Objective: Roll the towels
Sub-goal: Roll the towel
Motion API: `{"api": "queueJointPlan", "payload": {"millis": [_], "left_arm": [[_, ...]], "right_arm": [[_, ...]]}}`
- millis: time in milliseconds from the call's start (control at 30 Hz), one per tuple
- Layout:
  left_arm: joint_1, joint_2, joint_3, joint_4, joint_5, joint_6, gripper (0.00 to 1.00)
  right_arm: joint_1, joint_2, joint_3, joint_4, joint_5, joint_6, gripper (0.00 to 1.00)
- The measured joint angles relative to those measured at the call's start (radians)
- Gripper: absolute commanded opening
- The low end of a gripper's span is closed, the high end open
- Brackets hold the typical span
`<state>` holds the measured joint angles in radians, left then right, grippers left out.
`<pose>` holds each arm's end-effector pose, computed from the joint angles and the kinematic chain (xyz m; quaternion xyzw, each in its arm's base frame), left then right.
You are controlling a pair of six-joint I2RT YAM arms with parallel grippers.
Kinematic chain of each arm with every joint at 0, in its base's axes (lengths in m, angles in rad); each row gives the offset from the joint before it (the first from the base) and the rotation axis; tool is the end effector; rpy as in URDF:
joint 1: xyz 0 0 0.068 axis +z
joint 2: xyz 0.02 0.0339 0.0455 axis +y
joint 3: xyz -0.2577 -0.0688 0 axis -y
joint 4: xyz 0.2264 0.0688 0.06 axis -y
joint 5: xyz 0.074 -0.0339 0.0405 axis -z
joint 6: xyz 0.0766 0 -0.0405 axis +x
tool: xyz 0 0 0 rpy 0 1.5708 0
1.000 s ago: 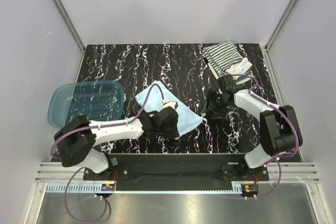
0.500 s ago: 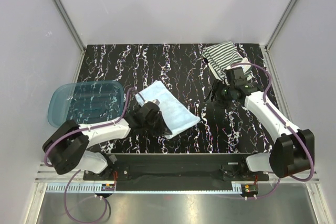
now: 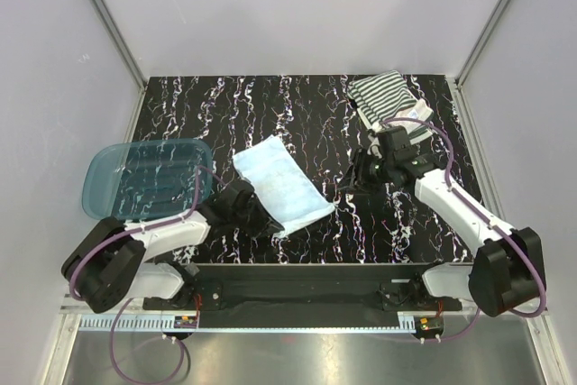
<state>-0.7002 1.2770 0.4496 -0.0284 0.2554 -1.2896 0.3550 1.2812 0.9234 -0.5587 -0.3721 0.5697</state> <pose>0.1710 -0.1694 0.1223 -0.2272 0.9020 -0.3561 0.0890 0.2416 0.1192 0.2220 0.0406 0.9316 0.2976 0.2045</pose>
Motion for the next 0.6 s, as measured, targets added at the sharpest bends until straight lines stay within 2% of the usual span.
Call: {"api": "queueJointPlan", "payload": {"millis": [67,100,133,233,367,600], "left_arm": [[0.011,0.001,0.0,-0.002,0.001,-0.003,0.0],[0.017,0.005,0.0,-0.003,0.005,-0.004,0.0],[0.022,0.012,0.0,0.001,0.011,-0.006,0.0],[0.032,0.056,-0.003,0.024,0.03,-0.019,0.0],[0.045,0.096,-0.021,0.075,0.062,-0.035,0.0],[0.078,0.133,-0.026,0.134,0.1,-0.038,0.0]], "right_arm": [[0.042,-0.005,-0.023,0.056,-0.033,0.006,0.29],[0.061,-0.005,-0.038,0.089,-0.048,0.012,0.25],[0.078,-0.003,-0.057,0.126,-0.068,0.02,0.15],[0.116,0.019,-0.116,0.241,-0.123,0.048,0.06],[0.15,0.109,-0.18,0.378,-0.175,0.084,0.03],[0.161,0.208,-0.203,0.504,-0.216,0.102,0.03]]}}
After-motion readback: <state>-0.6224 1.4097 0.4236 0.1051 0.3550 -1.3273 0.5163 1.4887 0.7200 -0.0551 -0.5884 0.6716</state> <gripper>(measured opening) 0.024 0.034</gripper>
